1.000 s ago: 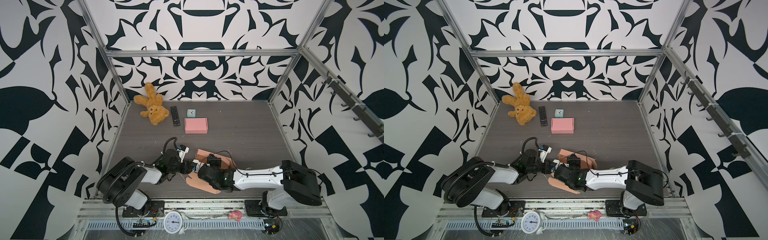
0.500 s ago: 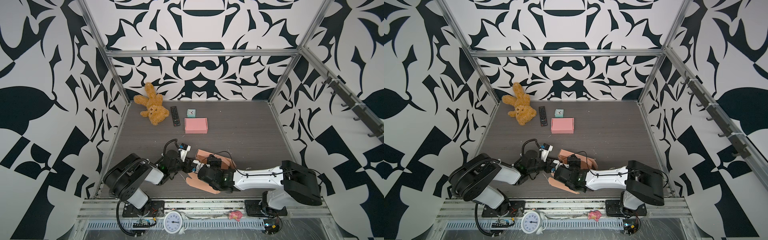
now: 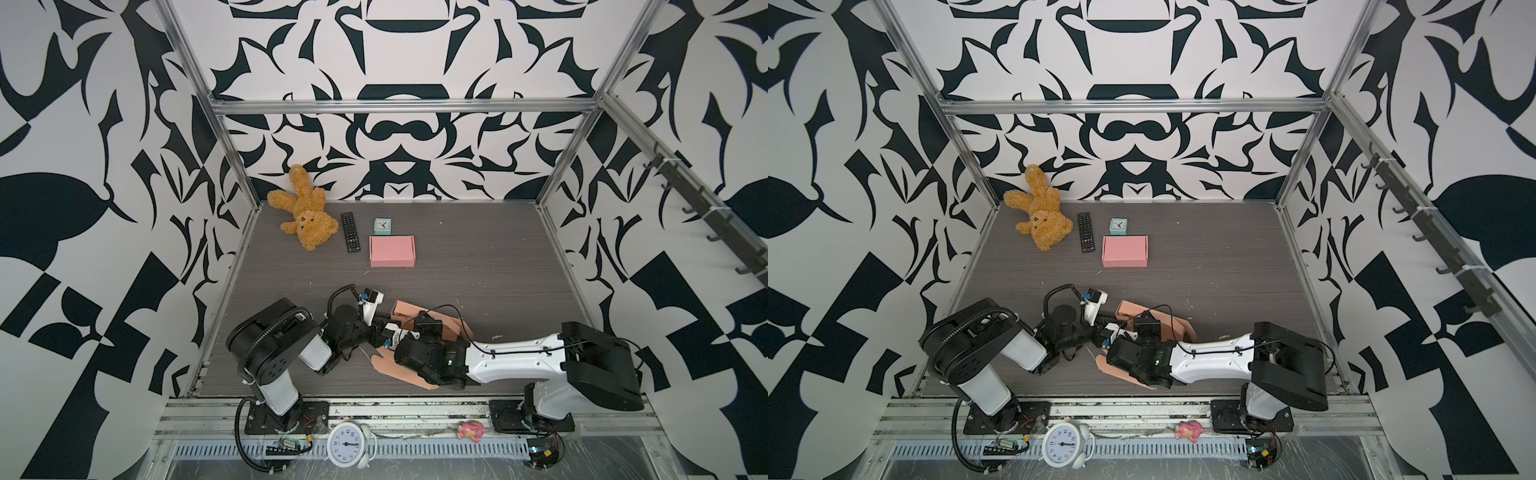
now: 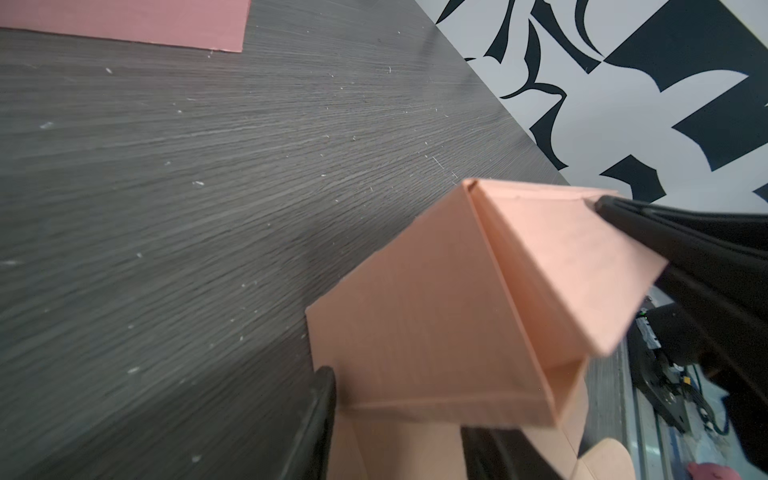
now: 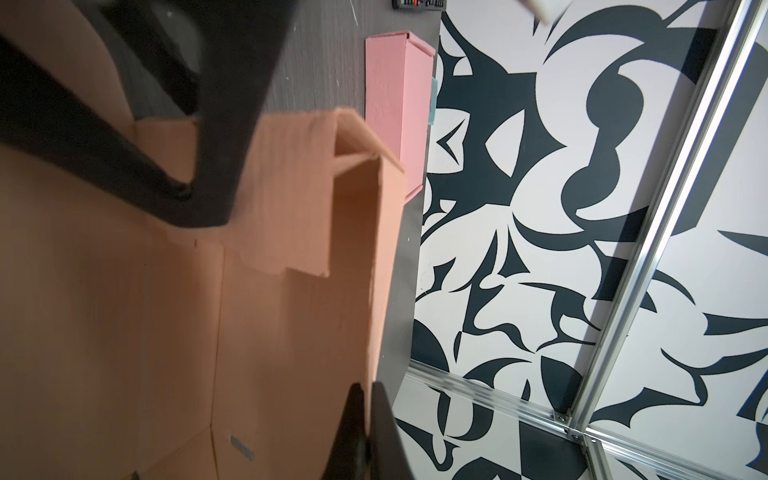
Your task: Fold the paper box
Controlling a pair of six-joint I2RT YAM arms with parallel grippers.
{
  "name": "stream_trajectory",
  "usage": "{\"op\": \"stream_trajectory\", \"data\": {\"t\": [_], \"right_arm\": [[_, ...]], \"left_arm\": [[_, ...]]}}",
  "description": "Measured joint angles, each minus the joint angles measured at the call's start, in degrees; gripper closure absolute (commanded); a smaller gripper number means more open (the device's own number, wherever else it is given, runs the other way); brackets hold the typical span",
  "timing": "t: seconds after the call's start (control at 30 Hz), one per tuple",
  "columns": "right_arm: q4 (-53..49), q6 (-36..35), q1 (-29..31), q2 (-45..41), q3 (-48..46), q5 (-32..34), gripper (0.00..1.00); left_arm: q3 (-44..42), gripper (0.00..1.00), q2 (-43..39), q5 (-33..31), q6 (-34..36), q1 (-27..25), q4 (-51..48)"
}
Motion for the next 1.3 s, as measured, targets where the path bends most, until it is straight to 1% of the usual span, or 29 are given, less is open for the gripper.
{"op": "stream_trajectory", "data": {"t": [0.3,0.63,0.67,0.9,1.07,1.23,1.3], "right_arm": [[-1.5,1.5,0.5,-0.7,0.1,-0.3,1.0],[-2.1,2.4,0.5,-0.8,0.2,-0.5,1.0],[-2.1,2.4,0.5,-0.8,0.2,-0.7,0.99],[-2.1,2.8,1.0,-0.9,0.3,-1.2,0.92],[-2.3,4.0,1.2,-1.9,0.3,-3.4,0.89],[-3.6,6.8,1.3,-3.3,0.4,-6.8,0.78],[-5.6,9.1,1.5,-4.3,1.0,-8.7,0.74]], "left_arm": [[-0.1,0.53,0.0,-2.4,2.3,-1.1,0.7],[-0.3,0.53,-0.9,-5.0,4.2,-2.4,0.6],[-0.3,0.53,-1.2,-5.4,4.3,-2.4,0.6],[-0.3,0.63,-2.4,-7.3,5.2,-2.8,0.8],[-0.3,0.69,-2.4,-8.7,5.7,-2.9,1.0],[-0.3,0.73,-2.5,-11.5,6.9,-3.8,0.9],[-0.3,0.74,-2.6,-12.6,7.2,-4.1,0.8]]}}
